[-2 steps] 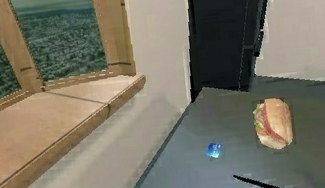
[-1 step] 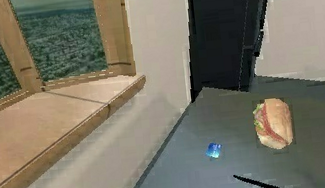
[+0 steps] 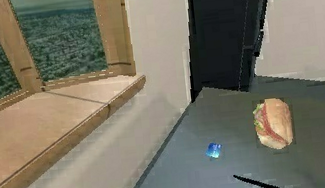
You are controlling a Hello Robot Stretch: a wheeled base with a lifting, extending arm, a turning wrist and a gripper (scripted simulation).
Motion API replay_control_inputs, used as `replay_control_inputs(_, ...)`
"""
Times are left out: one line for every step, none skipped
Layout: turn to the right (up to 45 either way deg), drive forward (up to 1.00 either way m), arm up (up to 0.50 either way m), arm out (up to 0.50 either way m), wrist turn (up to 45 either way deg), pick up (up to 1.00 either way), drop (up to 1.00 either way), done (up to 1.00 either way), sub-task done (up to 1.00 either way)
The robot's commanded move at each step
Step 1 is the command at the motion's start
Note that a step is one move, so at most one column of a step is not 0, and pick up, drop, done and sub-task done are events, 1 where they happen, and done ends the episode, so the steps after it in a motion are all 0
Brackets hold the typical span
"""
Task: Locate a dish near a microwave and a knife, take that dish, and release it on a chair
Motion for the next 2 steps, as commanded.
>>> replay_control_inputs(0.0, 0.00, 0.10, 0.00, 0.0, 0.00, 0.00, 0.00, 0.00)
replay_control_inputs(0.0, 0.00, 0.00, -0.08, 0.0, 0.00, 0.00, 0.00, 0.00)
